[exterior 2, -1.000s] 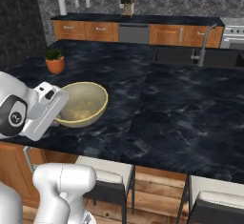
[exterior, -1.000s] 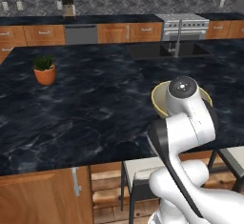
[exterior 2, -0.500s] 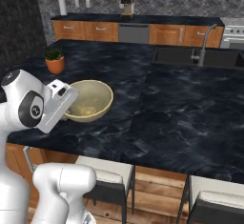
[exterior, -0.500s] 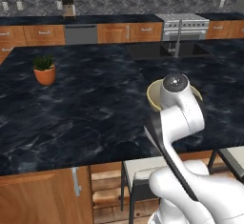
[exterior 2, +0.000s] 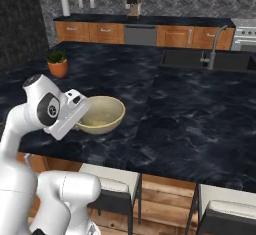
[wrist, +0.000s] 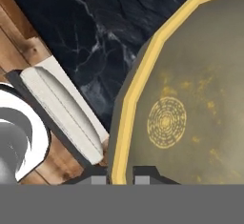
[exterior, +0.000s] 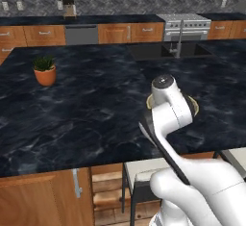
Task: Pick up the bowls from the cabinet and place each bowl in front of a stool on the dining counter.
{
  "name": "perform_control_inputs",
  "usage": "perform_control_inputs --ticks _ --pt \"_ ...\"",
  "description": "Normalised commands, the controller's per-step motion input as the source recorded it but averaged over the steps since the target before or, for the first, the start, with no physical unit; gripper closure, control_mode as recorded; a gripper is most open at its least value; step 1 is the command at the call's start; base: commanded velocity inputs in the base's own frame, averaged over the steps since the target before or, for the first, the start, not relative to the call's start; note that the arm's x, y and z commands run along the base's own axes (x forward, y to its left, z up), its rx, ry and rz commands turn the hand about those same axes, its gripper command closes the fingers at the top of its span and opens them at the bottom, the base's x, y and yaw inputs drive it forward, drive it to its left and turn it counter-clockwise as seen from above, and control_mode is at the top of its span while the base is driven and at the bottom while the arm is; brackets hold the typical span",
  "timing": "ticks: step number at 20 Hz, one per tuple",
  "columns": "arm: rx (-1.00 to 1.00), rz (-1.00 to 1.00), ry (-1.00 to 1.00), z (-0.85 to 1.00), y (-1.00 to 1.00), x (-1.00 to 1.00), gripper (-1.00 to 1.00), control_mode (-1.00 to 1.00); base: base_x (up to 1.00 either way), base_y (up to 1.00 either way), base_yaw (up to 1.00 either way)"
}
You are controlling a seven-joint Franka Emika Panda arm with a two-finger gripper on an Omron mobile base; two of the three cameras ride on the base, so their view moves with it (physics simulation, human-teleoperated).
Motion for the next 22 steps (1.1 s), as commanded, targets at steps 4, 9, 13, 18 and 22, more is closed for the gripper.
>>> perform_control_inputs --ticks 4,9,13,18,22 --pt "0.00 0.00 0.01 -0.54 0.00 0.16 1.00 -1.00 0.00 0.00 0.00" --pt "0.00 0.02 0.00 -0.48 0.00 0.26 1.00 -1.00 0.00 0.00 0.00" --pt "0.00 0.02 0.00 -0.55 0.00 0.35 1.00 -1.00 0.00 0.00 0.00" --pt "0.00 0.03 0.00 -0.54 0.00 0.45 1.00 -1.00 0.00 0.00 0.00" --pt "0.00 0.01 0.10 -0.38 0.00 0.36 1.00 -1.00 0.00 0.00 0.00"
